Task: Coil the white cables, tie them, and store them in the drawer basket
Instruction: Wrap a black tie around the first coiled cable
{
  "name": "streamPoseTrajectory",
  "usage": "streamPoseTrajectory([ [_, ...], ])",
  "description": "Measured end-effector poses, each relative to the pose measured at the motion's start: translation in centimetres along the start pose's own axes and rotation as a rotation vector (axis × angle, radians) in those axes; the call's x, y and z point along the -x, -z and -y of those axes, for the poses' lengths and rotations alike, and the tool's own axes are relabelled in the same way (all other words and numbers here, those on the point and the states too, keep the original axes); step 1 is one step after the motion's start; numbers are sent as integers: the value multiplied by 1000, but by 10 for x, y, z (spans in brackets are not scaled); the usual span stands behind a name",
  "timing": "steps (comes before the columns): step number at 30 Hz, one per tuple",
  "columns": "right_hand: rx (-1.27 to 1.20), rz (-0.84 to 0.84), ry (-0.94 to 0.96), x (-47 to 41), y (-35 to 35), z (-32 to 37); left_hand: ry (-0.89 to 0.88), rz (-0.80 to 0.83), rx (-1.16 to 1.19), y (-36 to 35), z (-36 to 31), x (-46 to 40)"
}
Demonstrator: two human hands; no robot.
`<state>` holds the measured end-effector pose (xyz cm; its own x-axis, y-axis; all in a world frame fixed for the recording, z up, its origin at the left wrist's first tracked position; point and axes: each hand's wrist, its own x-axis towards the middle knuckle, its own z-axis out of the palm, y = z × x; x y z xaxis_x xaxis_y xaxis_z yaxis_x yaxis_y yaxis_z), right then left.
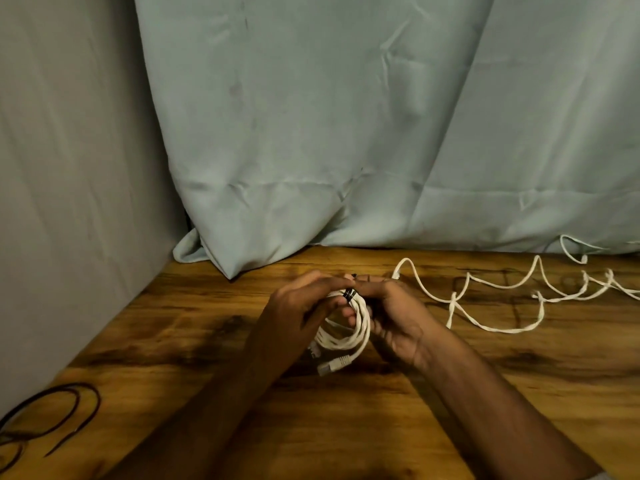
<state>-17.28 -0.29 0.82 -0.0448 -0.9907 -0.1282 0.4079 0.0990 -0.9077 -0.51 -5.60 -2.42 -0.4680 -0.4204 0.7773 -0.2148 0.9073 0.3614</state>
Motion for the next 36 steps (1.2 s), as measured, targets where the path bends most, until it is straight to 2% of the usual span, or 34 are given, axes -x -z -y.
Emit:
streamPoseTrajectory([
  [3, -20, -49, 11, 0, -3, -2, 5, -29, 15, 1, 0, -1],
  [8, -37, -142, 158, 1, -14, -8, 46, -112, -20, 1, 4, -4],
  [10, 134, -130, 282, 4, -16, -9, 77, -171, -25, 2, 10, -5],
  [12, 405, -97, 438, 6, -16, -11, 125, -219, -30, 4, 15, -5],
  [14, 673, -119, 549, 6, -14, -15, 184, -209, -18, 4, 19, -5],
  [16, 832, -159, 611, 4, -12, -18, 250, -168, 2, 1, 22, -5],
  [23, 763, -182, 607, 5, -12, -22, 415, -107, -94, 1, 18, -7],
  [25, 830, -212, 630, 3, -10, -23, 492, -73, -9, 2, 17, -7],
  [27, 958, -259, 678, 1, -8, -24, 561, -76, 185, 1, 20, -7],
  [31, 1262, -274, 881, -1, -4, -26, 674, -128, 443, 0, 17, -6],
  [33, 1310, -263, 967, -1, -3, -27, 730, -138, 549, 0, 15, -6],
  [36, 1306, -262, 997, 1, -3, -26, 817, -167, 659, 1, 18, -5],
])
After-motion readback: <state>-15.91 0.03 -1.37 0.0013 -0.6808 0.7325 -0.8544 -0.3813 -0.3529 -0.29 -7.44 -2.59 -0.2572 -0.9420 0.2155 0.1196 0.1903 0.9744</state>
